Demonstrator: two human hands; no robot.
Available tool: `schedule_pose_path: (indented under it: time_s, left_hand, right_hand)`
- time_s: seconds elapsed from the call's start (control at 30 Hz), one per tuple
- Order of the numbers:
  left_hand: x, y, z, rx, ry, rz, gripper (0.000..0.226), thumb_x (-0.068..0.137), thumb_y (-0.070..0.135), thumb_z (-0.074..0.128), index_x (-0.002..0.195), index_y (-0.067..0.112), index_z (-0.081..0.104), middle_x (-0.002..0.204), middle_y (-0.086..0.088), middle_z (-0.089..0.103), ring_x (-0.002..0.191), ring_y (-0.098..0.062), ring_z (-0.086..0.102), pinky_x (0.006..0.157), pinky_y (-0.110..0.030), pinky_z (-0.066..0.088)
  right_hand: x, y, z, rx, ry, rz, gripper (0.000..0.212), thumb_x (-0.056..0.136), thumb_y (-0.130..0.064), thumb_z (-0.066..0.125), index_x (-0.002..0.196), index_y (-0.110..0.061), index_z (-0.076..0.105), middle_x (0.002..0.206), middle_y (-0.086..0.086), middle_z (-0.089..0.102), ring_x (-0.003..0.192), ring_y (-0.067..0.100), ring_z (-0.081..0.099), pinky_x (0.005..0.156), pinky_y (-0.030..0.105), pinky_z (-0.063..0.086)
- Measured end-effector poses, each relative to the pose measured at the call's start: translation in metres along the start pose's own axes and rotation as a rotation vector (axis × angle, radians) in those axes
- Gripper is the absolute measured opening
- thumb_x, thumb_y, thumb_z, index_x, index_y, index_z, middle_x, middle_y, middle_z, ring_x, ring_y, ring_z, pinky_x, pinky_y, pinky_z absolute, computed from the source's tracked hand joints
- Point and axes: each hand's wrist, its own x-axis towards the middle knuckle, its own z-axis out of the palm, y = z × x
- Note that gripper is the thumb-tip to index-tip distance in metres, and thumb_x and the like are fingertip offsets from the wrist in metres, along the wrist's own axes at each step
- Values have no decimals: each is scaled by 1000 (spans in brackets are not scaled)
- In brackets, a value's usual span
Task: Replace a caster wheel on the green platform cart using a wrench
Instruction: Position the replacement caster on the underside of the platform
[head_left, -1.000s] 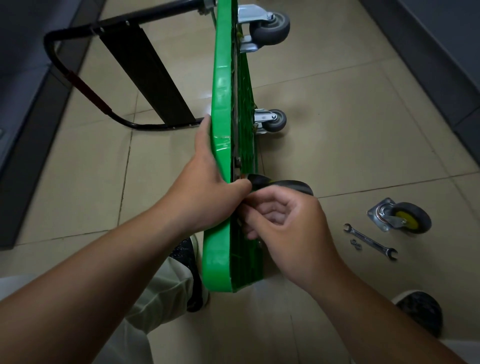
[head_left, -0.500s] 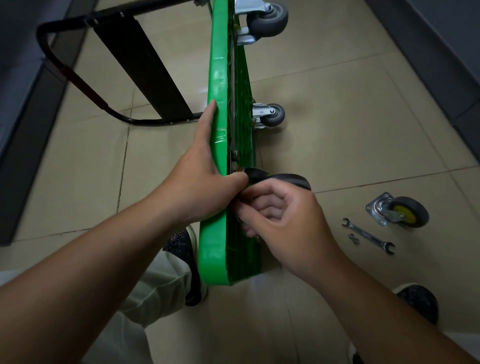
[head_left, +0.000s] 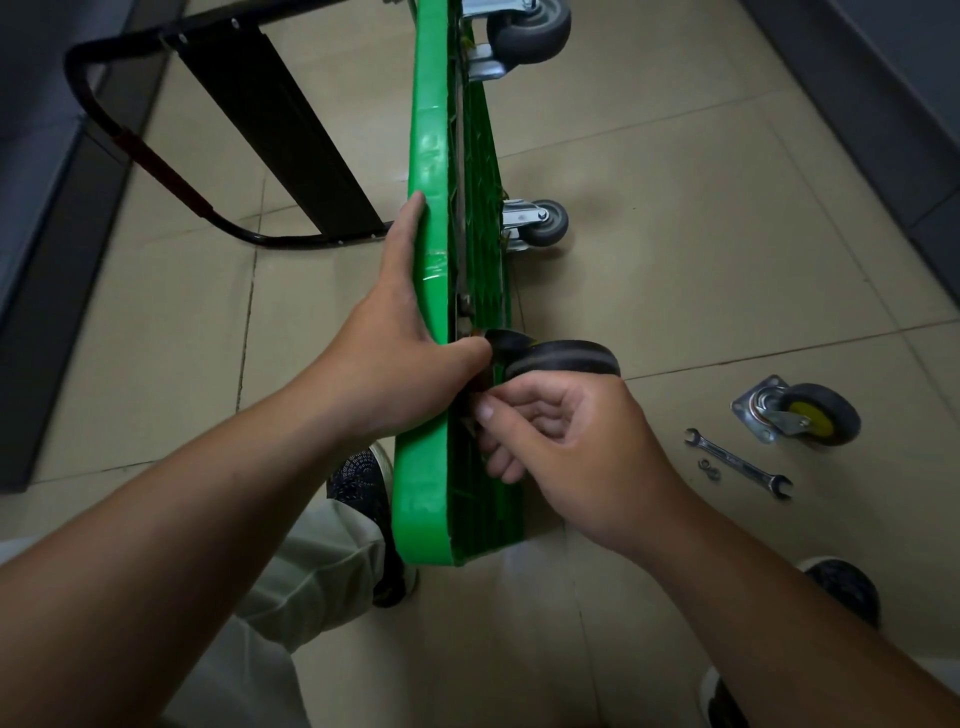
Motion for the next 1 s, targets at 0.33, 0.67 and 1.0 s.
schedule_pose_path:
  time_s: [0.33, 0.67, 1.0]
  left_hand:
    - [0, 0, -1, -7, 5, -5, 114, 87, 5, 75, 163, 48, 0, 102, 33, 51, 72, 10, 68, 58, -11, 53]
    - [0, 1, -1, -7, -1, -7, 115, 87, 6, 75, 162, 50, -1, 105, 27, 54, 68, 8, 68, 54, -13, 52]
    - [0, 1, -1, -15, -6, -4, 116, 86, 5, 76, 162, 49, -1, 107, 25, 54, 71, 9, 68, 55, -13, 53]
  right_hand:
    - [-8, 1, 2, -123, -24, -34, 20, 84, -12, 79, 102, -19, 74, 77, 3, 71, 68, 18, 70, 63, 24, 58]
    - [-10, 4, 2, -187, -15, -72, 23, 85, -15, 78, 105, -21, 70, 77, -3, 70, 66, 10, 68, 60, 22, 55]
    - [-8, 6, 2, -199, -14, -66, 29, 85, -26, 75, 111, -30, 64, 78, -9, 70, 65, 7, 66, 59, 21, 51]
